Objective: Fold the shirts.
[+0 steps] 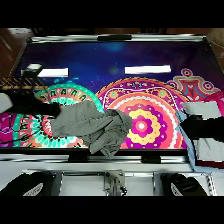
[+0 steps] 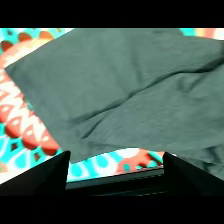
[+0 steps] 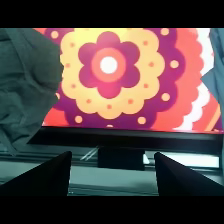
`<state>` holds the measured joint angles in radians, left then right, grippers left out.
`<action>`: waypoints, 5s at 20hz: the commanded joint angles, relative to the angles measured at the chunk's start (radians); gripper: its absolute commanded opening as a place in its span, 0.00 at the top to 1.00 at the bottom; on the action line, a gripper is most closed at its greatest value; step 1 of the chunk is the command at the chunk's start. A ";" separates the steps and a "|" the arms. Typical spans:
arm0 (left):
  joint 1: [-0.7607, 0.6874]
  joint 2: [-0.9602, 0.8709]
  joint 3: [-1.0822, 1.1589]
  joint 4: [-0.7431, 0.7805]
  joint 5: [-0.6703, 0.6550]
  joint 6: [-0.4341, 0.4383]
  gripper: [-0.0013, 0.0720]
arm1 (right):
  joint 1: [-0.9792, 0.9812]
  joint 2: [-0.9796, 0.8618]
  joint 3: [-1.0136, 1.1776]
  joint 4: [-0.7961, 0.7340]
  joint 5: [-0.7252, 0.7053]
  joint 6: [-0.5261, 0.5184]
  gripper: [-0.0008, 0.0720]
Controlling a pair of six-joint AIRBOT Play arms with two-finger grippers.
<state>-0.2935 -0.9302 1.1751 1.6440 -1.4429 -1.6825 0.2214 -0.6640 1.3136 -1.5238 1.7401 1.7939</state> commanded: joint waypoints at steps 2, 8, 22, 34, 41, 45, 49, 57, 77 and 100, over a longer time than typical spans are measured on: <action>0.473 0.064 -0.267 -0.245 -0.028 0.192 0.00 | -0.002 -0.006 -0.226 0.113 -0.177 0.006 0.12; 0.827 0.056 -0.579 -0.526 0.134 0.341 0.00 | -0.002 -0.149 -0.420 0.374 -0.384 -0.057 0.12; 0.706 -0.240 -0.609 -0.636 0.464 0.336 0.18 | 0.001 -0.395 -0.420 0.407 -0.510 -0.121 0.12; 0.681 -0.237 -0.609 -0.658 0.481 0.392 0.94 | 0.133 -0.589 -0.423 0.542 -0.716 -0.255 0.12; 0.682 -0.230 -0.609 -0.658 0.478 0.441 0.94 | 0.219 -0.673 -0.423 0.561 -0.848 -0.181 0.13; 0.682 -0.213 -0.570 -0.658 0.462 0.441 0.94 | 0.212 -0.658 -0.412 0.542 -0.849 -0.143 0.90; 0.682 -0.098 -0.419 -0.679 0.417 0.438 0.94 | 0.212 -0.506 -0.283 0.340 -0.752 -0.160 0.90; 0.723 0.260 0.125 -0.676 0.431 0.288 0.94 | 0.212 -0.069 0.137 -0.020 -0.788 -0.098 0.90; 0.852 0.357 0.181 -0.631 0.089 0.238 0.94 | 0.212 0.000 0.275 -0.229 -0.618 -0.027 0.90; 0.852 0.341 0.181 -0.631 0.108 0.260 0.94 | 0.212 -0.104 0.276 -0.149 -0.564 -0.098 0.90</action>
<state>0.5579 -0.5888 1.3560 1.0130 -1.3361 -1.4220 0.4335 -0.7673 1.5883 -1.6752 1.1679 1.6974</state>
